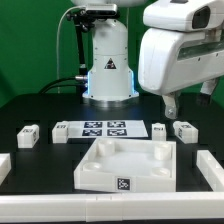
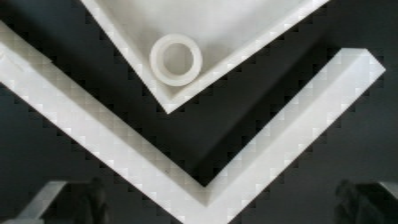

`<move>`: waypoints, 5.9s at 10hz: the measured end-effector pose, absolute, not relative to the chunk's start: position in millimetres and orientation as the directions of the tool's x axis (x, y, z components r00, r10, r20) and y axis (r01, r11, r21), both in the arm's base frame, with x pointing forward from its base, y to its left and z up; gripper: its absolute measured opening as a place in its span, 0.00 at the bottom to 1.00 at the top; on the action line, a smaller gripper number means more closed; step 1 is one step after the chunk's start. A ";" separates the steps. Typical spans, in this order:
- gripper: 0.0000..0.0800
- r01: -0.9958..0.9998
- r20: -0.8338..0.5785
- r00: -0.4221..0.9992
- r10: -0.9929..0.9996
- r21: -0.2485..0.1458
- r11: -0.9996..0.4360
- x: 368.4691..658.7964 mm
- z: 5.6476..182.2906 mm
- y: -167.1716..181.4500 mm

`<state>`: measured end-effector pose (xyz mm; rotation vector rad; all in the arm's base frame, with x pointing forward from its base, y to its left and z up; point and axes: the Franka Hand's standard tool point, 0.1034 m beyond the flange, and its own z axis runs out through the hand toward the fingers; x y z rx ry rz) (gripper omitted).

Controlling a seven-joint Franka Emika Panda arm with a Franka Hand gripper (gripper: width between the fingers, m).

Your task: Assemble one leg

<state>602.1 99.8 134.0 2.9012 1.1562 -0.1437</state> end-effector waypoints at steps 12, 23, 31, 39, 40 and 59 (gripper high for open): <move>0.81 0.926 -0.037 0.375 0.926 -0.025 -0.376 565.9 95.7 58.2; 0.81 0.969 -0.021 0.241 0.970 -0.048 -0.242 488.8 53.7 27.7; 0.81 0.964 -0.023 0.242 0.970 -0.111 -0.243 454.2 8.0 29.1; 0.08 0.963 -0.022 0.249 0.968 -0.102 -0.250 457.1 10.7 29.7; 0.08 0.963 -0.022 0.249 0.968 -0.102 -0.250 457.1 10.7 29.7; 0.08 0.998 0.004 -0.008 1.000 -0.066 0.009 487.9 9.8 55.5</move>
Offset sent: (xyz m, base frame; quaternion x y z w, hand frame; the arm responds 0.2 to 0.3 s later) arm -0.0260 -0.0216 -0.0154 -0.0178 0.0351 -0.1858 0.9818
